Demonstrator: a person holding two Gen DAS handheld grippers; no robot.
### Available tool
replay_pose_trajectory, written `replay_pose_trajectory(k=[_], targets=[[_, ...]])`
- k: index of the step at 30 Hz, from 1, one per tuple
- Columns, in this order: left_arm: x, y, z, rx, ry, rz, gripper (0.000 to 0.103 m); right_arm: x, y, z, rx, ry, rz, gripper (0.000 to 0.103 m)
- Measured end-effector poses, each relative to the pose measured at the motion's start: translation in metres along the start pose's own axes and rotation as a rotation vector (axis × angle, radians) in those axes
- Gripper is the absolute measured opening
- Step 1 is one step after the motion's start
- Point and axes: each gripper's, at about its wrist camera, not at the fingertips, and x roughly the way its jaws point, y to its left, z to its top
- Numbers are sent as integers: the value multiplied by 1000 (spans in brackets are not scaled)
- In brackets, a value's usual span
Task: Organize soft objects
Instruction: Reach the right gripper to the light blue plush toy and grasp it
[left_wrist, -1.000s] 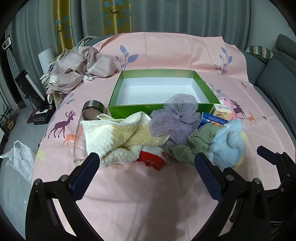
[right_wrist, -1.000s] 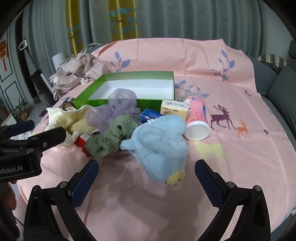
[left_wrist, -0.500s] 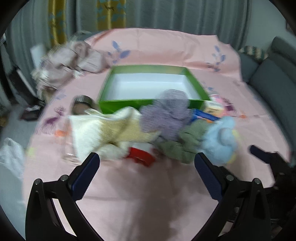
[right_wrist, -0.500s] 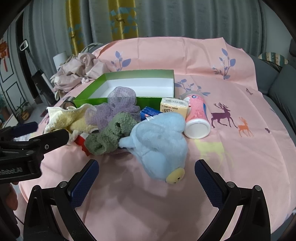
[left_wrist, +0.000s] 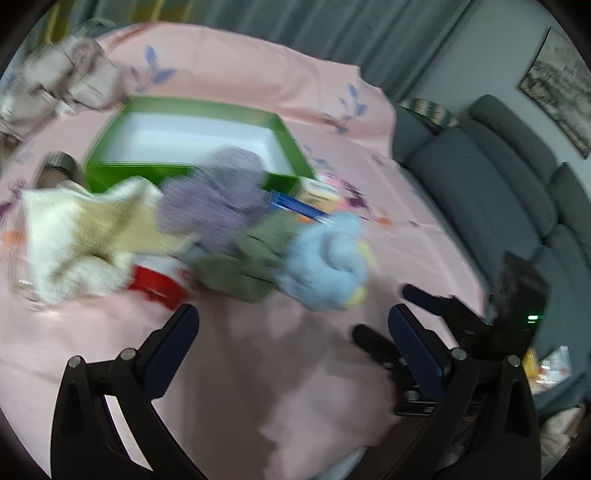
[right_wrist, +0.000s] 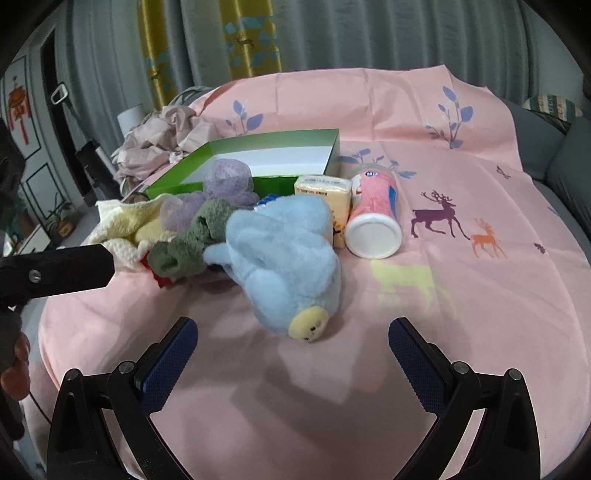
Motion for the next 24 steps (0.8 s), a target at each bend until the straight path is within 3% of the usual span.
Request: replay_pose_trajectory(k=[5, 8, 14, 16, 20, 24], targets=[[24, -19, 1, -1, 77, -67, 101, 8, -15, -5, 34, 13, 59, 103], [42, -30, 6, 13, 113, -16, 100, 16, -21, -3, 36, 21, 96, 103], [68, -25, 16, -29, 153, 0, 91, 29, -27, 2, 33, 18, 170, 98], [73, -20, 17, -43, 156, 2, 82, 34, -30, 4, 37, 18, 201, 90], [83, -14, 20, -64, 164, 13, 80, 44, -32, 6, 26, 35, 240, 79], [90, -10, 22, -82, 176, 3, 68, 53, -30, 8, 4, 41, 253, 67]])
